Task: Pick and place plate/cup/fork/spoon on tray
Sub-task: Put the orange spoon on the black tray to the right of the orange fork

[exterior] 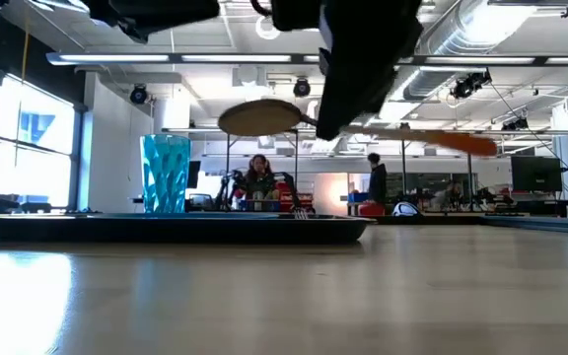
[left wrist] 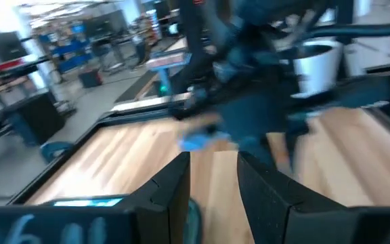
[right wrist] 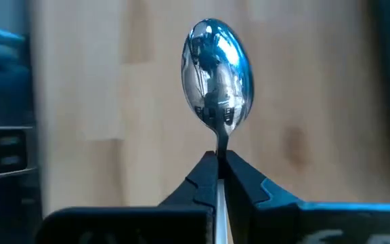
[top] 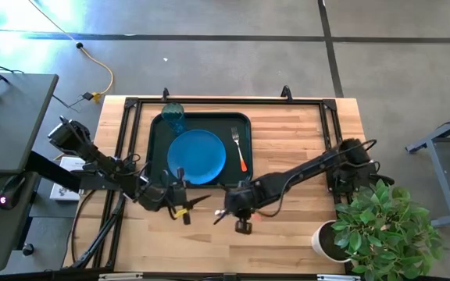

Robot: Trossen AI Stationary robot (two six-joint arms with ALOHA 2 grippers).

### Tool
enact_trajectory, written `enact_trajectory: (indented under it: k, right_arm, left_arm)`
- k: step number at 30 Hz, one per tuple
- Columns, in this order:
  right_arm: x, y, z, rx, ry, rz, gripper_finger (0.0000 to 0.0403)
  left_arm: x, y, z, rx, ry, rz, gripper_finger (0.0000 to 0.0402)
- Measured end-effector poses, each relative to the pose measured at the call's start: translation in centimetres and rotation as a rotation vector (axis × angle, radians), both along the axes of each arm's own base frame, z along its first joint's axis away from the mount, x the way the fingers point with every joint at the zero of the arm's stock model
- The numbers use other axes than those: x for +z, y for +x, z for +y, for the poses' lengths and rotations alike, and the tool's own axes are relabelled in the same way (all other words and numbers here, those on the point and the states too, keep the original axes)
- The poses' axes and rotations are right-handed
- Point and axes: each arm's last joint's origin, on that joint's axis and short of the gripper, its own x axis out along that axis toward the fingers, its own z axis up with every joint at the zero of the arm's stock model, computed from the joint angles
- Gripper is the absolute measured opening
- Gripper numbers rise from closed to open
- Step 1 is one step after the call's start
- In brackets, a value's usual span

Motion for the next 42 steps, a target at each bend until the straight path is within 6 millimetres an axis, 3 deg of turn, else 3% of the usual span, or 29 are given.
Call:
enact_trajectory:
  k: [5,7,10,14,19,22,25,32,42]
  right_arm:
    - [-4.0,-2.6,-2.7,-0.036,0.217,-0.275,0.0000]
    - [-4.5,-3.7,-3.9,-0.084,0.283,-0.400,0.0000]
    - [-4.8,-5.2,-5.2,-0.128,0.347,-0.526,0.0000]
    - [-5.5,-7.4,-6.3,-0.148,0.359,-0.535,0.0000]
    - [-5.2,-9.9,-7.2,-0.145,0.332,-0.539,0.0000]
    - [-4.3,-11.0,-7.8,-0.126,0.328,-0.599,0.0000]
    - [-3.8,-11.4,-8.4,-0.092,0.343,-0.658,0.0000]
    - [-3.5,-11.3,-9.0,-0.033,0.371,-0.686,0.0000]
    - [-3.4,-11.3,-9.3,-0.028,0.347,-0.704,0.0000]
  left_arm:
    - [-1.3,1.3,1.6,0.029,-0.055,0.047,0.0117]
    - [-2.0,2.2,2.4,-0.010,-0.073,0.067,0.0119]
    - [-3.0,3.7,3.9,-0.030,-0.085,0.085,0.0120]
    - [-3.3,4.9,5.2,-0.012,-0.090,0.093,0.0121]
    - [-2.6,4.9,6.0,-0.002,-0.058,0.073,0.0145]
    - [-2.2,5.1,5.9,-0.109,0.007,0.079,0.0173]
    - [-1.9,5.5,5.5,-0.230,0.124,0.091,0.0198]
    - [-0.5,7.1,5.2,-0.179,0.263,0.063,0.0223]
    - [0.1,8.2,4.7,-0.285,0.251,0.130,0.0155]
